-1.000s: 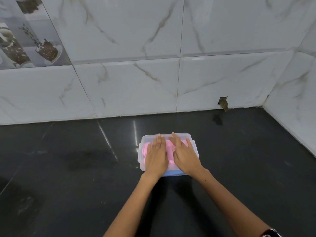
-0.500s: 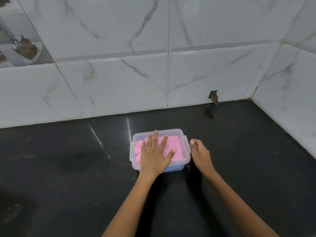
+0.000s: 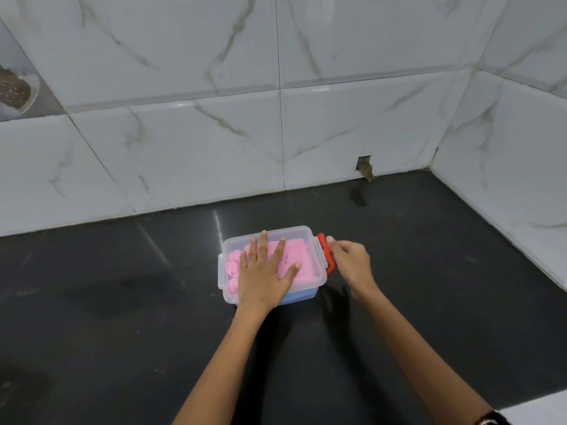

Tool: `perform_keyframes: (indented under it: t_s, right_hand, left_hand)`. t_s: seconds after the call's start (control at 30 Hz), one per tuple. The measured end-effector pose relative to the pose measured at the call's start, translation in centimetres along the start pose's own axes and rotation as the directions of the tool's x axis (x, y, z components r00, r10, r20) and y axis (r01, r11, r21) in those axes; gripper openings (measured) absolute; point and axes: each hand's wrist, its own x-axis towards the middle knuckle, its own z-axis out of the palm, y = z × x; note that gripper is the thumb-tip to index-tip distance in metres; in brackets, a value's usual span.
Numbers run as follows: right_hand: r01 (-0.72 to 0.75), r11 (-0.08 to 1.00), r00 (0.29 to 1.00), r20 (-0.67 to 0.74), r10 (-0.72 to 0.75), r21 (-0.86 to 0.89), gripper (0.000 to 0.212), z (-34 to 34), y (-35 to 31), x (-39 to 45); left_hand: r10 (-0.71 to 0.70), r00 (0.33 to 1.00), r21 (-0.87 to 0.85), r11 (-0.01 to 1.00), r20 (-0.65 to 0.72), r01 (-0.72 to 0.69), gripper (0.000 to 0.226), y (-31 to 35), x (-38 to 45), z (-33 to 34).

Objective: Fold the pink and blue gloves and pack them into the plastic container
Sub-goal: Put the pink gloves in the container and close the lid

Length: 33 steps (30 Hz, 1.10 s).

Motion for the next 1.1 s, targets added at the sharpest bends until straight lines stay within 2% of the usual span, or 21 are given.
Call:
perform_keyframes:
  t_s: [0.1,0.3,0.43,0.63,0.8,0.9,1.03,1.1]
  right_hand:
    - [0.085,0.989,0.996,0.005,-0.085,-0.119,0.025,0.4,-0.7,-0.5]
    - [0.169,0.939,0.978,-0.07,-0.198,-0.301,0.022,2.0,-1.1,-1.4]
    - [0.189,0.912,0.964,-0.11,-0.244,-0.363,0.028,2.4,-1.2,-1.7]
    - [0.187,0.887,0.962,-0.107,-0.253,-0.421,0.024,2.8,-1.2,-1.8]
    - [0.187,0.88,0.962,-0.102,-0.254,-0.436,0.03,2.8,-1.3,-1.7]
    - [0.223,0.81,0.951,-0.063,-0.304,-0.543,0.025,3.2,-1.1,-1.8]
    - [0.223,0.764,0.947,-0.05,-0.316,-0.605,0.034,3.8,-0.5,-2.1]
    - [0.242,0.682,0.937,-0.016,-0.348,-0.69,0.041,4.1,0.1,-2.1]
  left_hand:
    - [-0.002,1.0,-0.001,1.0,0.006,0.002,0.067,0.0,-0.1,0.0]
    - [-0.003,1.0,0.002,1.0,0.011,0.003,0.067,0.1,-0.1,0.0]
    - [-0.002,1.0,-0.007,1.0,0.003,0.002,0.067,0.2,0.0,0.0]
    - [-0.002,1.0,0.001,1.0,-0.002,0.002,0.067,0.1,-0.1,0.0]
    - [0.004,1.0,0.001,1.0,0.0,-0.004,0.067,0.2,-0.1,0.0]
    - [-0.003,1.0,-0.016,1.0,0.003,0.003,0.065,0.3,-0.1,0.0]
    - [-0.004,1.0,-0.031,1.0,-0.01,0.004,0.055,0.5,-0.1,-0.1]
    - [-0.014,1.0,-0.079,0.997,-0.009,0.013,0.054,0.4,-0.2,-0.1]
